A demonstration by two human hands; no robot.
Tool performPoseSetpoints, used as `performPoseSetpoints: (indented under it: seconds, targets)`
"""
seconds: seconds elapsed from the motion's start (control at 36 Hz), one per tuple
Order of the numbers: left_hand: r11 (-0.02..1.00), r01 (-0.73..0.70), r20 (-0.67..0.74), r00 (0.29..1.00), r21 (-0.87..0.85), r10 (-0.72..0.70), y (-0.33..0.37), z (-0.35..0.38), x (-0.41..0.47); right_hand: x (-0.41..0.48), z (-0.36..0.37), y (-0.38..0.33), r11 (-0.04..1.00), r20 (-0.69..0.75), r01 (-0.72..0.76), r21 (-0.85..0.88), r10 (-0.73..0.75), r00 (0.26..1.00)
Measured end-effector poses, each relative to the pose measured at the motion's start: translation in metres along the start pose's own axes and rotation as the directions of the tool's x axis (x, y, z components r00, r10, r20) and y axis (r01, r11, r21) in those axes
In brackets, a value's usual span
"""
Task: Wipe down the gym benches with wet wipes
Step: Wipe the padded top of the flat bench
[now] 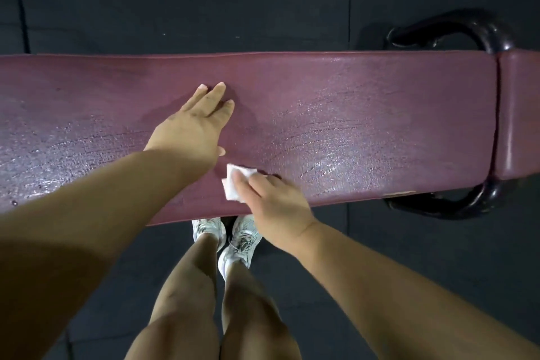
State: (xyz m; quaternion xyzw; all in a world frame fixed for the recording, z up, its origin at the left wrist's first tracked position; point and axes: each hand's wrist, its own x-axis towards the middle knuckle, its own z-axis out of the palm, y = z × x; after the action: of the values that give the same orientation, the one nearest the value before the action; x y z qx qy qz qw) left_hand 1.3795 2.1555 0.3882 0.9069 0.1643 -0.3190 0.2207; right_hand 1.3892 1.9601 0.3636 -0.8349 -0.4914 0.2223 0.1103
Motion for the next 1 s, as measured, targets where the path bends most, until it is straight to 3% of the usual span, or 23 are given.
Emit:
performPoseSetpoints:
  seconds: [0.06, 0.08, 0.14, 0.17, 0.25, 0.31, 0.33, 0.36, 0.39, 0.44, 0.5, 0.58, 0.64, 0.69, 0.75, 0.83, 0.92, 0.94, 0.97, 1.0]
  targets:
    - [1.0, 0.021, -0.007, 1.0, -0.011, -0.021, -0.001, 0.003, -0.012, -0.012, -0.01, 0.025, 0.996, 0.025, 0.079, -0.051, -0.078, 0.997]
    - [1.0, 0.022, -0.024, 0.999, -0.021, -0.023, -0.001, 0.006, -0.02, -0.017, -0.017, 0.04, 0.996, -0.003, 0.04, -0.082, -0.041, 0.999]
    - [0.999, 0.015, -0.067, 0.998, -0.037, -0.017, 0.001, 0.016, -0.035, -0.024, -0.031, 0.07, 0.974, -0.055, -0.19, -0.126, 0.185, 0.981]
    - [0.999, 0.019, -0.069, 0.997, -0.04, -0.022, 0.002, 0.022, -0.043, -0.028, -0.035, 0.083, 0.928, -0.071, -0.354, -0.121, 0.347, 0.935]
    - [0.999, 0.05, 0.018, 0.999, -0.016, -0.05, 0.006, 0.042, -0.06, -0.04, -0.042, 0.097, 0.65, -0.196, -0.754, 0.094, 0.755, 0.626]
    - [0.999, 0.044, 0.082, 0.996, 0.031, -0.047, 0.008, 0.053, -0.067, -0.038, -0.033, 0.086, 0.498, -0.219, -0.835, 0.237, 0.864, 0.453]
    - [0.998, 0.038, 0.094, 0.995, 0.057, -0.044, 0.009, 0.057, -0.068, -0.035, -0.026, 0.075, 0.448, -0.201, -0.848, 0.284, 0.892, 0.404]
    - [0.996, 0.035, 0.095, 0.995, 0.081, -0.043, 0.009, 0.059, -0.068, -0.033, -0.017, 0.06, 0.444, -0.189, -0.844, 0.301, 0.895, 0.403]
    - [0.994, 0.035, 0.092, 0.995, 0.1, -0.045, 0.01, 0.061, -0.068, -0.031, -0.008, 0.044, 0.502, -0.201, -0.814, 0.293, 0.865, 0.46]
    - [0.99, 0.032, 0.09, 0.995, 0.136, -0.045, 0.011, 0.061, -0.066, -0.032, 0.01, 0.01, 0.757, -0.258, -0.608, 0.24, 0.654, 0.711]
    - [0.987, 0.024, 0.09, 0.995, 0.162, -0.039, 0.011, 0.061, -0.065, -0.037, 0.023, -0.003, 0.924, -0.248, -0.362, 0.122, 0.381, 0.891]
    - [0.989, 0.026, 0.077, 0.996, 0.147, -0.037, 0.011, 0.059, -0.066, -0.048, 0.017, 0.017, 0.992, -0.228, -0.107, -0.069, 0.089, 0.97]
    - [0.989, 0.022, 0.064, 0.997, 0.144, -0.032, 0.01, 0.06, -0.067, -0.058, 0.007, 0.044, 0.989, -0.189, -0.042, -0.144, 0.014, 0.982]
    - [0.991, 0.027, 0.056, 0.998, 0.132, -0.035, 0.011, 0.062, -0.067, -0.07, -0.005, 0.073, 0.978, -0.184, -0.156, -0.137, 0.13, 0.974]
    - [0.992, 0.035, 0.044, 0.998, 0.118, -0.04, 0.011, 0.063, -0.067, -0.082, -0.014, 0.094, 0.922, -0.237, -0.383, -0.051, 0.361, 0.902]
    - [0.993, 0.026, 0.022, 0.999, 0.117, -0.029, 0.009, 0.067, -0.066, -0.088, -0.015, 0.099, 0.752, -0.329, -0.649, 0.112, 0.645, 0.69]
    - [0.994, 0.014, 0.019, 1.0, 0.108, -0.016, 0.007, 0.069, -0.065, -0.076, 0.003, 0.066, 0.489, -0.312, -0.825, 0.281, 0.86, 0.404]
    - [0.994, 0.007, 0.021, 1.0, 0.111, -0.01, 0.006, 0.069, -0.065, -0.069, 0.011, 0.048, 0.456, -0.305, -0.824, 0.335, 0.88, 0.363]
    - [0.994, -0.002, 0.024, 1.0, 0.108, 0.0, 0.005, 0.068, -0.066, -0.061, 0.019, 0.027, 0.471, -0.313, -0.796, 0.381, 0.876, 0.368]
    - [0.995, -0.012, 0.026, 1.0, 0.098, 0.01, 0.004, 0.067, -0.066, -0.054, 0.028, 0.007, 0.527, -0.323, -0.75, 0.399, 0.847, 0.423]
